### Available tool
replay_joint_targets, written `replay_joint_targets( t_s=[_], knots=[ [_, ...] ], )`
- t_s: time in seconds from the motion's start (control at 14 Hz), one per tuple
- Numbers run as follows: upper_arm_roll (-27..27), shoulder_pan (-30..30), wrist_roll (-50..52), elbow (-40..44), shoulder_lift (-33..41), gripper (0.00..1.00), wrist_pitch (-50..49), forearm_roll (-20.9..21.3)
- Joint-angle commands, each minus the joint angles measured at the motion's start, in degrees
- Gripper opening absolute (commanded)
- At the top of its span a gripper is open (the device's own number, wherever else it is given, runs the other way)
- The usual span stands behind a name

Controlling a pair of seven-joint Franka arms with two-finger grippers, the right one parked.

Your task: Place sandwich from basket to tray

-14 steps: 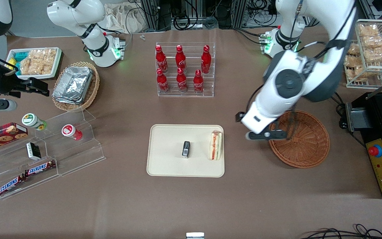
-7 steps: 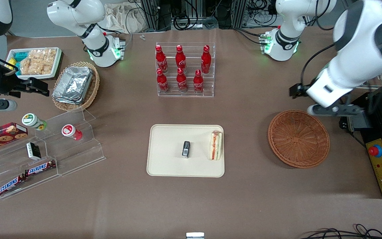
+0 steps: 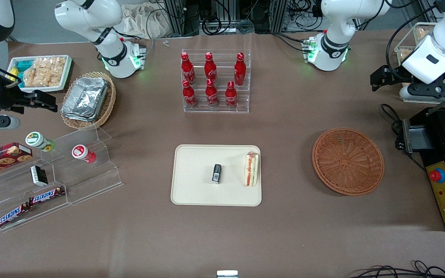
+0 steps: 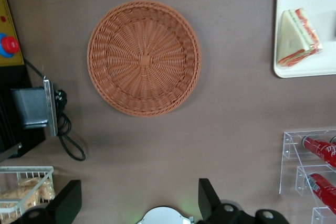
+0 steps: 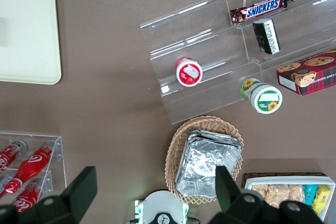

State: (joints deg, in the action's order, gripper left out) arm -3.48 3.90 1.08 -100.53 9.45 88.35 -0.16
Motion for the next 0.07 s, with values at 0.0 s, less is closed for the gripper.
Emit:
replay_joint_targets(
  t_s=[0.0],
  knots=[
    [0.2, 0.8, -0.3, 5.4, -3.9, 1.0, -1.8, -0.1]
  ],
)
